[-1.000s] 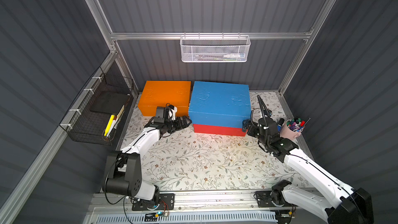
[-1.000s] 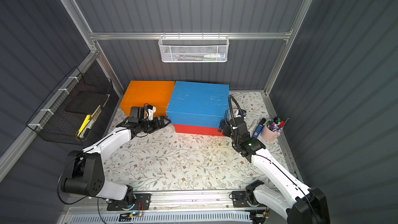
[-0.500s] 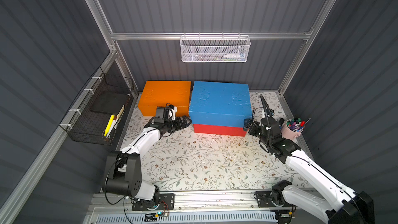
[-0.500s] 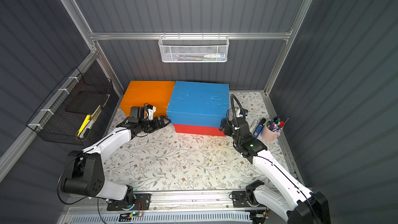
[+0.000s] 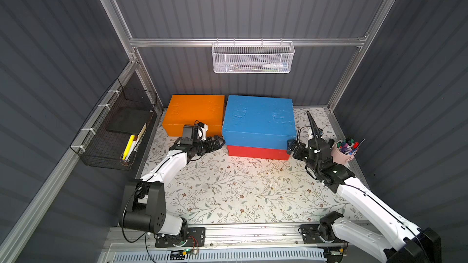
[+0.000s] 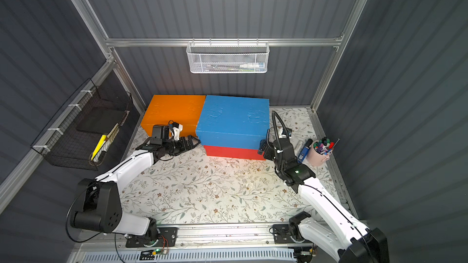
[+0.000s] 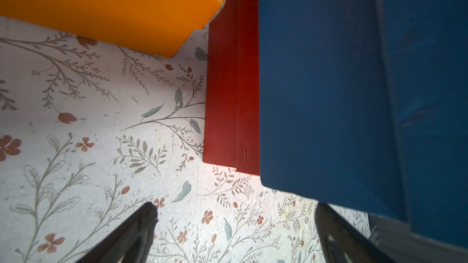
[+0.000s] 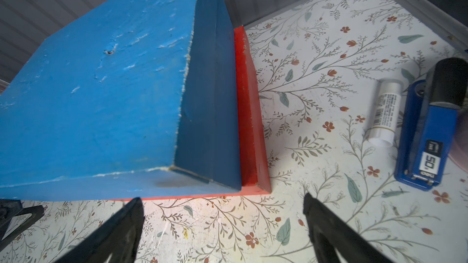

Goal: Stack the shoeboxes
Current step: Adjust the shoebox.

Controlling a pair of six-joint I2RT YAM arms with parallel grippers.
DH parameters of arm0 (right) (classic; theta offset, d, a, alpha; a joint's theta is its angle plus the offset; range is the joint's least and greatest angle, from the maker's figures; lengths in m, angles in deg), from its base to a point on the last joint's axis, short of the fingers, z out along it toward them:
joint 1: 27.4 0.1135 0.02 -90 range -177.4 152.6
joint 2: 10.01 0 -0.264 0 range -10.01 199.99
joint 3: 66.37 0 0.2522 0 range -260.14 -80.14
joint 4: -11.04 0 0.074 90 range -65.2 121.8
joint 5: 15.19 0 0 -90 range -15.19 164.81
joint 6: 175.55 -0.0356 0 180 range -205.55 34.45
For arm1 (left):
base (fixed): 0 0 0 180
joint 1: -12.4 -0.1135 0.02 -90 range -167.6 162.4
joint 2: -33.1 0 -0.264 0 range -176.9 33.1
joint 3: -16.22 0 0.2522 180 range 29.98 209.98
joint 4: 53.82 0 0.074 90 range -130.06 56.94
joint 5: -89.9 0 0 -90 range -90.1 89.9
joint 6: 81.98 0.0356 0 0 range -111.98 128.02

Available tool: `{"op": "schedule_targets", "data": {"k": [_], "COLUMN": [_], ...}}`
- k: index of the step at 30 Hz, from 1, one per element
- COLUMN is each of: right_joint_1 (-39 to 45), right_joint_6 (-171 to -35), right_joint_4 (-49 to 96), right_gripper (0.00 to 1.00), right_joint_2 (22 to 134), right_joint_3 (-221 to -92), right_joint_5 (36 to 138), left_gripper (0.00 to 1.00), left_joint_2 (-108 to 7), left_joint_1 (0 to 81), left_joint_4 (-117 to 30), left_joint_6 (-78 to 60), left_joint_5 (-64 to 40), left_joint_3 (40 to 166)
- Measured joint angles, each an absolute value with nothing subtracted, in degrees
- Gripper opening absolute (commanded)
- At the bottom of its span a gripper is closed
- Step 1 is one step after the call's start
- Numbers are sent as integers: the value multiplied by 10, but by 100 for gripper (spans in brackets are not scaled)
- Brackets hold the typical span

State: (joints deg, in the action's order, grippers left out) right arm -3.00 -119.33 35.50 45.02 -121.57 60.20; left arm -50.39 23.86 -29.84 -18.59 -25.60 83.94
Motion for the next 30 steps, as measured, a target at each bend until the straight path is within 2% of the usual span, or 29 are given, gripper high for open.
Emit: {"op": "schedule_targets", "data": {"k": [13,23,30], "right_joint_1": [-34,-85,-115], "right_joint_6": [-1194,-1201,-1220], "right_joint_4": [347,341,324], "right_gripper": [99,99,99], "right_joint_2": [407,460,524], "right_joint_3": [-1225,-1297,-1323], "right_joint_5": [605,652,713], "left_gripper": [99,99,99], "left_joint_2": [-509,-385,-466], "left_joint_1": [239,239,239], "left_joint_4": [-284,-288,-246], "left_joint_6": [-185,-186,-187], "left_joint_5": [-263,-218,-206], "left_joint_3": [869,839,968]}}
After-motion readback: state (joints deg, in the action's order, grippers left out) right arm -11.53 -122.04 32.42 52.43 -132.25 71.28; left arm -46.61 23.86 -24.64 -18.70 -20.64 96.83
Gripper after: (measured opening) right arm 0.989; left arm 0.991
